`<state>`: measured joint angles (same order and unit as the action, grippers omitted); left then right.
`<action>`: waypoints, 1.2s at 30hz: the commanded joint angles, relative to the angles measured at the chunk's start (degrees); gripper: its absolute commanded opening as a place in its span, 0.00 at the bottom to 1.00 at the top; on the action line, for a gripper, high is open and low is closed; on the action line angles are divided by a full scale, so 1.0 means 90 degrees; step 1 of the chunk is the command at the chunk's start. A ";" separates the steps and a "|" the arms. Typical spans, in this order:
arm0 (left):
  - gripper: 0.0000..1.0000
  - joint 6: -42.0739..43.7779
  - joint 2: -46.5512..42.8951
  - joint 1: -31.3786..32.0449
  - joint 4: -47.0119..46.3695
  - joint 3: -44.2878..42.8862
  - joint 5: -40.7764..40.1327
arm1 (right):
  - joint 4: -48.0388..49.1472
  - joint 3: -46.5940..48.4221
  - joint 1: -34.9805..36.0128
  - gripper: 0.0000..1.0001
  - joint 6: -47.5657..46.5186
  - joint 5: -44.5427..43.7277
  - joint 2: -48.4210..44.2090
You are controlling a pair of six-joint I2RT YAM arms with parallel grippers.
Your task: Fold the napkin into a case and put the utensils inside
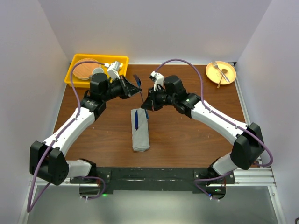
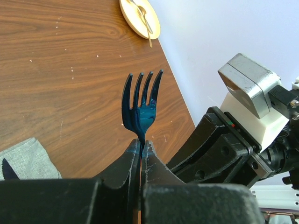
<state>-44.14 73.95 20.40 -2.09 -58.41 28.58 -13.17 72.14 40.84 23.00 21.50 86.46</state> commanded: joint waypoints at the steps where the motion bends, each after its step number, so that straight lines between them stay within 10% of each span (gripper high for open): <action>1: 0.00 0.0255 -0.0014 -0.0001 0.0085 -0.0228 -0.0177 | 0.0184 0.0188 0.0062 0.05 -0.0115 0.0111 -0.0212; 4: 0.00 0.0606 0.0006 -0.0011 0.0493 -0.0277 -0.0537 | 0.0096 0.0256 0.0023 0.42 -0.0105 0.0200 -0.0192; 8: 0.00 0.1114 0.0317 -0.0031 0.1118 -0.0569 -0.1337 | -0.0294 0.0480 -0.0162 0.62 -0.0261 0.0160 -0.0085; 20: 0.00 0.1437 0.1714 -0.0040 0.1959 -0.1506 -0.2071 | -0.0646 0.0821 -0.1100 0.40 -0.0144 0.0931 0.1621; 36: 0.00 0.1428 0.2759 -0.0031 0.2068 -0.2006 -0.2091 | -0.0236 0.1564 -0.1256 0.38 -0.0105 0.1108 0.3723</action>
<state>-31.86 97.97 20.29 18.22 -73.63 10.55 -17.45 82.96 30.13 21.65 31.05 118.24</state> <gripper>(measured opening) 0.028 0.378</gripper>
